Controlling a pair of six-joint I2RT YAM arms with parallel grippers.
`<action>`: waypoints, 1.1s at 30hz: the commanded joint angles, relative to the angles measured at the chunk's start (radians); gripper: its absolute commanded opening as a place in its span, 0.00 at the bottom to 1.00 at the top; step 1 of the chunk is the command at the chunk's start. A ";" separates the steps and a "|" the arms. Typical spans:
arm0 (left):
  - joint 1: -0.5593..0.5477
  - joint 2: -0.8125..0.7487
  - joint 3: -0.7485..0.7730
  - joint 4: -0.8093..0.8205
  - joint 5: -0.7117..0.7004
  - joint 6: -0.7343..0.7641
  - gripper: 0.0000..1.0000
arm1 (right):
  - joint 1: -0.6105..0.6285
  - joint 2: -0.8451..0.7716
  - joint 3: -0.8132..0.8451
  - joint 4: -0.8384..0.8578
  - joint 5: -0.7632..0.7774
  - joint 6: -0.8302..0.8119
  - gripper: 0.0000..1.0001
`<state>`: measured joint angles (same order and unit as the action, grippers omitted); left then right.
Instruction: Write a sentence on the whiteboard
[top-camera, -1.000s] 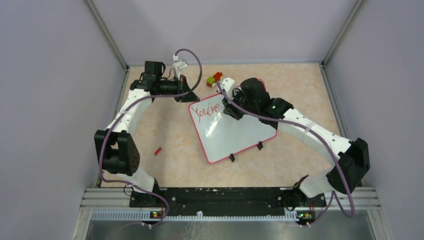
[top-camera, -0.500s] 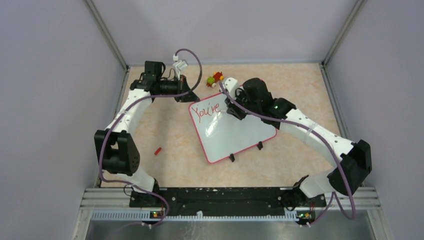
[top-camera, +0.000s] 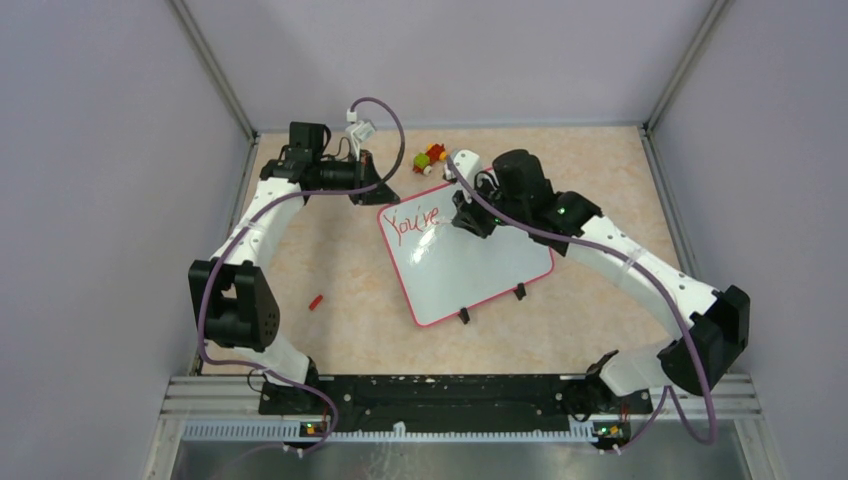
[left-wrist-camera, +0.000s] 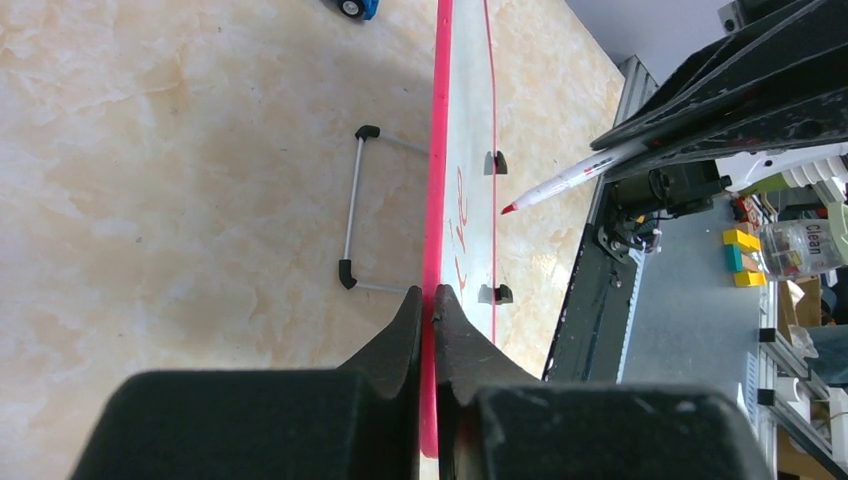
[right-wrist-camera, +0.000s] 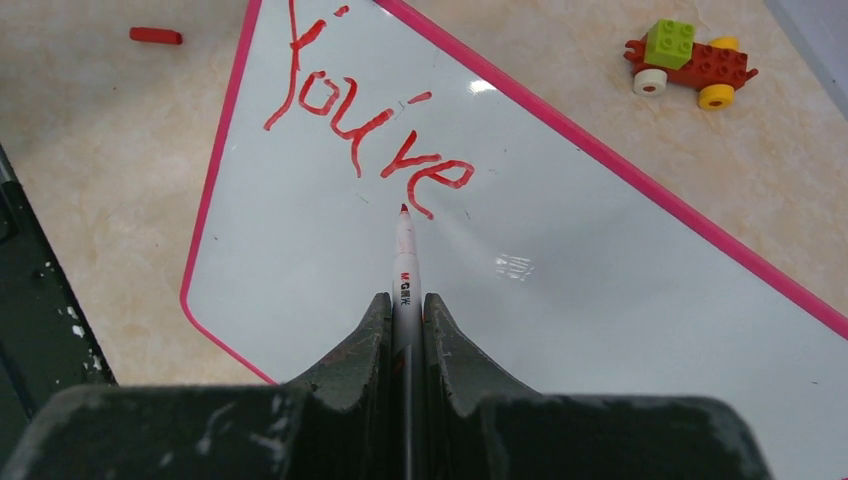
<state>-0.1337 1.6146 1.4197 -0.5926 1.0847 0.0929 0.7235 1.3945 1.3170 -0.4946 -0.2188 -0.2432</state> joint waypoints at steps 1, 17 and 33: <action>-0.033 -0.019 0.005 -0.043 0.026 0.031 0.07 | -0.025 -0.063 0.056 0.001 -0.084 0.025 0.00; -0.042 -0.018 0.012 -0.052 0.043 0.039 0.22 | -0.104 -0.065 0.004 0.053 -0.131 0.012 0.00; -0.047 -0.008 0.017 -0.052 0.030 0.036 0.08 | -0.104 -0.017 -0.002 0.054 -0.111 0.003 0.00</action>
<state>-0.1734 1.6131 1.4193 -0.6491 1.1030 0.1162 0.6239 1.3731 1.3163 -0.4824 -0.3363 -0.2272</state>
